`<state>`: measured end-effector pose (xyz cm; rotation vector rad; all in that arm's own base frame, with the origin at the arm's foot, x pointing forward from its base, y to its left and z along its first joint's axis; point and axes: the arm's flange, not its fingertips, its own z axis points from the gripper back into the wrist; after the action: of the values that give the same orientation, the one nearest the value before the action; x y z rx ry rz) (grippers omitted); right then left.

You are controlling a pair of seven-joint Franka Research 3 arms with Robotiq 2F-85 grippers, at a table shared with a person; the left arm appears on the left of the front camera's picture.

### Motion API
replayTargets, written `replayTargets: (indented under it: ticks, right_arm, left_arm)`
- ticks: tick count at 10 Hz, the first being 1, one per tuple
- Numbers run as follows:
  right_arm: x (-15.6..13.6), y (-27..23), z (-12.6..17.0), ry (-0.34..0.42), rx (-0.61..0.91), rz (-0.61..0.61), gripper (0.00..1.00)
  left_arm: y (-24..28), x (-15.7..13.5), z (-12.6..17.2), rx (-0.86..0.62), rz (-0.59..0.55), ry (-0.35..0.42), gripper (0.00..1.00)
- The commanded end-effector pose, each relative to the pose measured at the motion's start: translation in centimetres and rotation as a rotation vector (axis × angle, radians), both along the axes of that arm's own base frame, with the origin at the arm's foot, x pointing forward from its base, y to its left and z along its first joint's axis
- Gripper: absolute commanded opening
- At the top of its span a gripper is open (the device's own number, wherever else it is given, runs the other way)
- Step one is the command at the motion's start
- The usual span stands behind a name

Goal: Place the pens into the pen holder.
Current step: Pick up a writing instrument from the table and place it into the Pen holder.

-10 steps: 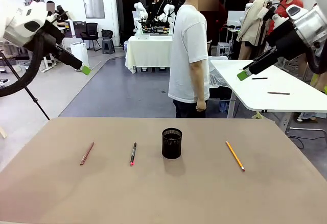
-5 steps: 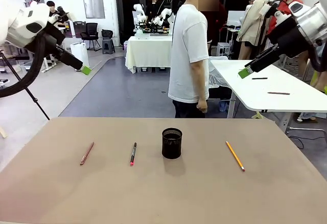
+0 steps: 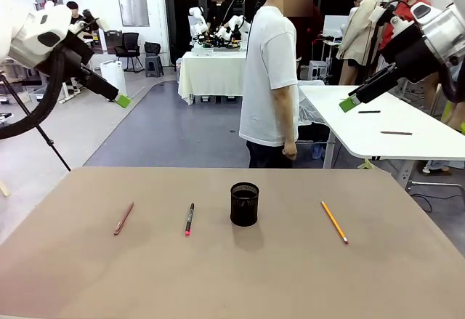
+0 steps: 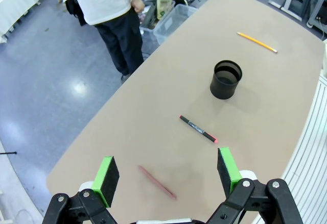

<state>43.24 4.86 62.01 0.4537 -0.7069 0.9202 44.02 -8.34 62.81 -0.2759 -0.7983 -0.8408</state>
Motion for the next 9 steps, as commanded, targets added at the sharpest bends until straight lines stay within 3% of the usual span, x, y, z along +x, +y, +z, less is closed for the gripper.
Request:
replayTargets:
  ticks: [1, 8, 9]
  right_arm:
    - [0.0, 0.0, 0.0, -0.001, 0.007, 0.006, 1.00]
    - [0.0, 0.0, 0.0, -0.001, 0.007, 0.006, 1.00]
    - [0.0, 0.0, 0.0, -0.001, 0.007, 0.006, 1.00]
  left_arm:
    - [0.2, -0.1, 0.2, -0.011, -0.010, -0.001, 1.00]
    - [0.0, 0.0, 0.0, 0.000, 0.000, 0.000, 1.00]
    - [-1.0, 0.0, -1.1, 0.162, 0.151, 0.131, 1.00]
